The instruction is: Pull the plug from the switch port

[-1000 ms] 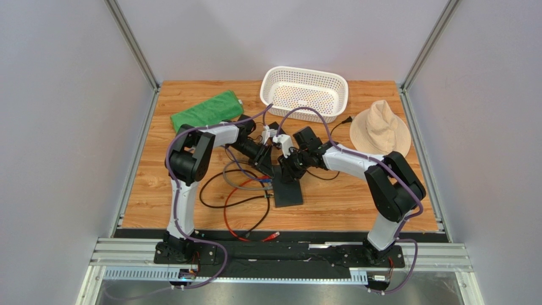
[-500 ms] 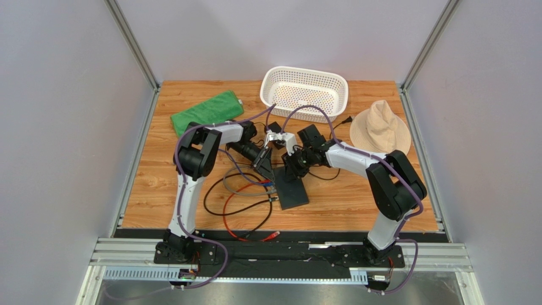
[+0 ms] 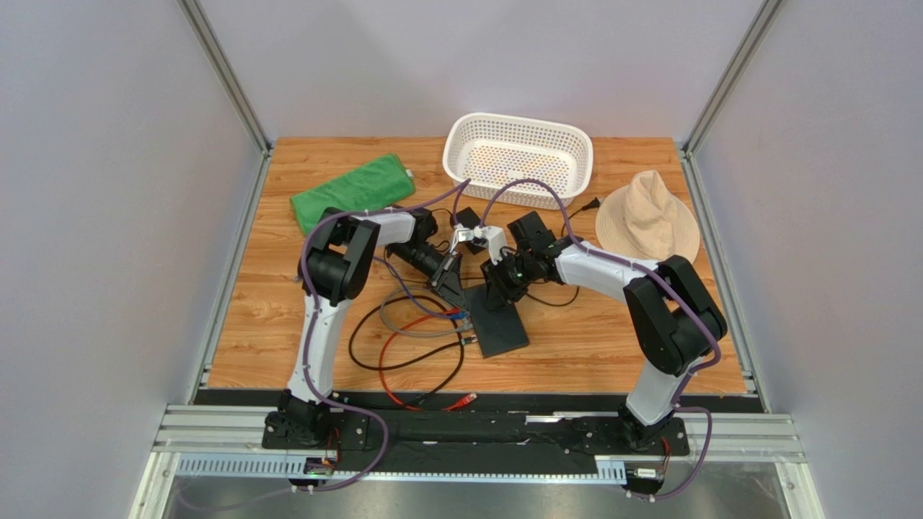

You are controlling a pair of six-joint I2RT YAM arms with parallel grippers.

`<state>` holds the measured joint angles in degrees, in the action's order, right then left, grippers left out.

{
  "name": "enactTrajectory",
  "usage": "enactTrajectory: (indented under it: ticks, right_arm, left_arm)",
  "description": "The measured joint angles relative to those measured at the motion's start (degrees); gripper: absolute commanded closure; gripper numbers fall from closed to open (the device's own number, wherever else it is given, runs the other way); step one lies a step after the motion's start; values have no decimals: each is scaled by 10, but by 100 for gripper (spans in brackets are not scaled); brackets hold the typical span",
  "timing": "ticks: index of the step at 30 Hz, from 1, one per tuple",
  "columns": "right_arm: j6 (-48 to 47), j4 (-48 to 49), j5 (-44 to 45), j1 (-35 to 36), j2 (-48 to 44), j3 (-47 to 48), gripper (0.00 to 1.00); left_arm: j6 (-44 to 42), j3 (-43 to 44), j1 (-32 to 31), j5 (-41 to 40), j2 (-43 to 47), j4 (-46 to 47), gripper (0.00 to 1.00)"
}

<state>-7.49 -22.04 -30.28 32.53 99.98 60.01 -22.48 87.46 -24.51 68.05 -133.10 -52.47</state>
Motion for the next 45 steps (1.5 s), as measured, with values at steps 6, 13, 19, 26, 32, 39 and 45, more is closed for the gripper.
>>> enactTrajectory:
  ticks: [6, 13, 19, 26, 32, 39, 45]
  right_arm:
    - [2, 0, 0, 0, 0, 0, 75]
    - [4, 1, 1, 0, 0, 0, 75]
    - [6, 4, 2, 0, 1, 0, 76]
    - [18, 0, -4, 2, 2, -1, 77]
    - [25, 4, -2, 2, 4, -1, 80]
    - [29, 5, 0, 0, 5, -1, 89]
    - [36, 5, -1, 0, 5, -1, 100]
  left_arm:
    - [1, 0, 0, 4, -2, 0, 100]
    - [-7, 64, -2, -4, -42, -74, 100]
    - [-33, 95, -4, -6, -59, -114, 100]
    - [-27, 38, 5, 30, -50, -91, 100]
    - [-18, 77, 2, -24, -50, -124, 100]
    - [-7, 29, 12, 3, -43, -106, 100]
    - [-10, 18, 26, -7, -34, -111, 100]
